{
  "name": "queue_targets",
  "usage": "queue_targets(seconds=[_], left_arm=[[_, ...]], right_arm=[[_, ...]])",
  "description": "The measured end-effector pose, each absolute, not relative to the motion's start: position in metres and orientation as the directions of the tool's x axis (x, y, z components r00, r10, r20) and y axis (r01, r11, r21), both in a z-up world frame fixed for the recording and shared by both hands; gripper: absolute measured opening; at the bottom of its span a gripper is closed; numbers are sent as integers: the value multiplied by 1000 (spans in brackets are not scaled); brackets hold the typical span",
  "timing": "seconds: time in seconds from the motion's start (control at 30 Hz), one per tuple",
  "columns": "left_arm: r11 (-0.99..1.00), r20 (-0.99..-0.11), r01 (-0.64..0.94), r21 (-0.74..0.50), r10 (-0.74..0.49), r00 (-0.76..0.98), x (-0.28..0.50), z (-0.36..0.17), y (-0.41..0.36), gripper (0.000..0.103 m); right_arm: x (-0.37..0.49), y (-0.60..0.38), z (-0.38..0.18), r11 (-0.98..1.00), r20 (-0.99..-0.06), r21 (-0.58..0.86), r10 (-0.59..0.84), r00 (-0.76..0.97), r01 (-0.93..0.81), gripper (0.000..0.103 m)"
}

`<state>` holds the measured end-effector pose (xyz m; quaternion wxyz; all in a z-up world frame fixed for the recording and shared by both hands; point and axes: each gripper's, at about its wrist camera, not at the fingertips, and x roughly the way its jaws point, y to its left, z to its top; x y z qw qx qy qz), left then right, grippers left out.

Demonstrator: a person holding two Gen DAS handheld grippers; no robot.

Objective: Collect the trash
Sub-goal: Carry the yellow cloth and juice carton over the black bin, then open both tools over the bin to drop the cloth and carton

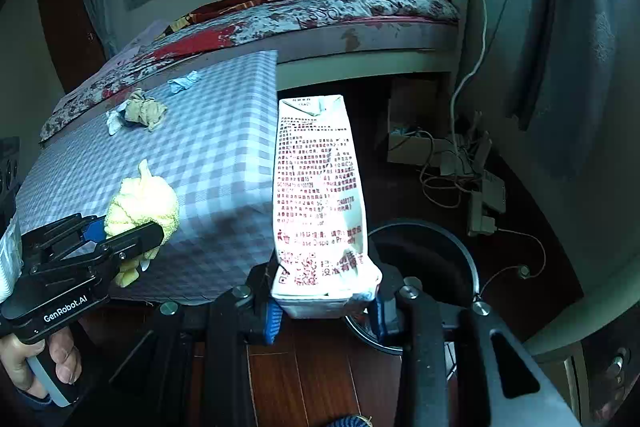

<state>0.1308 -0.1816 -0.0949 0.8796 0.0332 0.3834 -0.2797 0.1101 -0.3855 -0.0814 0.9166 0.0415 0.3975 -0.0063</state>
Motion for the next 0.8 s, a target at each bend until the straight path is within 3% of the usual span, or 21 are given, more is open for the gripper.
queue_targets(seconds=[0.33,0.8], left_arm=[[750,-728,640,-166,-531,434,122,-117,-250,40],[698,-803,685,-210,-523,287,152,-172,-310,40]], right_arm=[[89,-447,-108,990,-772,56,-39,634,129,36],[109,-495,-178,997,-869,-4,-44,493,83,36]])
